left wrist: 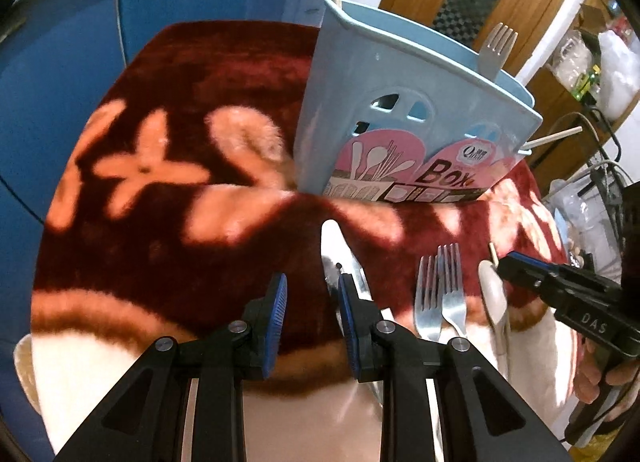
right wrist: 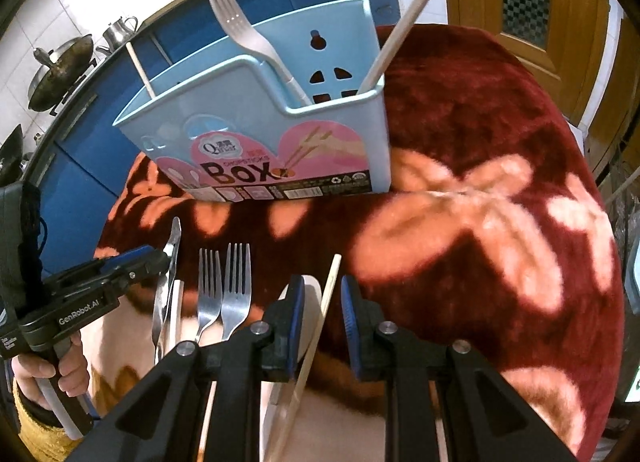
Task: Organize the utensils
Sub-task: 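Grasp a silver knife with the left tool while the right tool grasps a white chopstick, then lift both held utensils up over the Box holder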
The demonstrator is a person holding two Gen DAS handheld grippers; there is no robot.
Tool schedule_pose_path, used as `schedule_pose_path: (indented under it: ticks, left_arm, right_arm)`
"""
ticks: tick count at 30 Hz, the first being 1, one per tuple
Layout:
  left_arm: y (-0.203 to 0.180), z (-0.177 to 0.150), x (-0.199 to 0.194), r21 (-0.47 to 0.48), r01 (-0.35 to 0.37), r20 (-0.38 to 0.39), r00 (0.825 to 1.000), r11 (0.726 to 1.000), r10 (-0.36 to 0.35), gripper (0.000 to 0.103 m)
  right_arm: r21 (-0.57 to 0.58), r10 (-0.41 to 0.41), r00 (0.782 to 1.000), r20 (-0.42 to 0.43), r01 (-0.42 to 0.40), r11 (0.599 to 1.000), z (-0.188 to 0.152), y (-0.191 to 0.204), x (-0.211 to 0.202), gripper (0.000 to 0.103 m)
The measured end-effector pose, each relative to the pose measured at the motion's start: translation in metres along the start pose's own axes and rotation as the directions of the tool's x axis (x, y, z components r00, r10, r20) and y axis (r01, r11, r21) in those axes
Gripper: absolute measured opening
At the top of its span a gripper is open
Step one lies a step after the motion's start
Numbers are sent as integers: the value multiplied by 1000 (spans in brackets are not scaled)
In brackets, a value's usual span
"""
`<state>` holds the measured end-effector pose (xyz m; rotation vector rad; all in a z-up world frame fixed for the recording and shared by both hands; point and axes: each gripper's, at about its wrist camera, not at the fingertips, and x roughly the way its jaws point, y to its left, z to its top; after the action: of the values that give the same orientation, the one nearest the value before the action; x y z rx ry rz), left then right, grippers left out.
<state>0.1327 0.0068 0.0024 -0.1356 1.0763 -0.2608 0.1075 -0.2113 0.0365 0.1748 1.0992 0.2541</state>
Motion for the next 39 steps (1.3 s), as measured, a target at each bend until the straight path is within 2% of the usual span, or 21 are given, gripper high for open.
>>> schedule_pose_path:
  ticks: [5,10,12,15,16,22,29,33,39]
  left_arm:
    - [-2,5,4,-24,69,-26,997,997,-70,27]
    - [-4,10,9,-24,85,-30,996,996,-86,27]
    - [-5,12,11,-25,91,-26,995,996,-92,27]
    - [-5,14,12,-16,95,-22,995,995,-95,17]
    - [-4,14,13,-16,95,-18,995,995,-96,10]
    - [-3,12,7,-1,103,11,995,995,-103,4]
    - [-7,4,-11,-1,129,72,989,992,-129,2]
    - [-11,-1,-28,20,114,138,984,993,-115,1]
    - [-21,-4,-61,52,68,274,959,996,-79,1]
  right_arm:
    - [21,6,1000,-23,-6,1000,8,-3,6,21]
    - [61,23,999,-49,-20,998,12,-12,15,21]
    - [77,36,998,-53,-32,996,13,-15,17,17]
    - [78,33,998,-54,-29,997,13,-16,18,10]
    - [78,33,998,-52,-29,997,13,-17,18,10]
    - [74,47,998,-30,-44,996,12,-19,14,6]
    - [38,85,994,72,-88,995,3,-14,-11,6]
    - [10,94,985,147,-97,995,-3,-10,-31,6]
    - [-34,90,959,268,-84,996,-9,-2,-59,6]
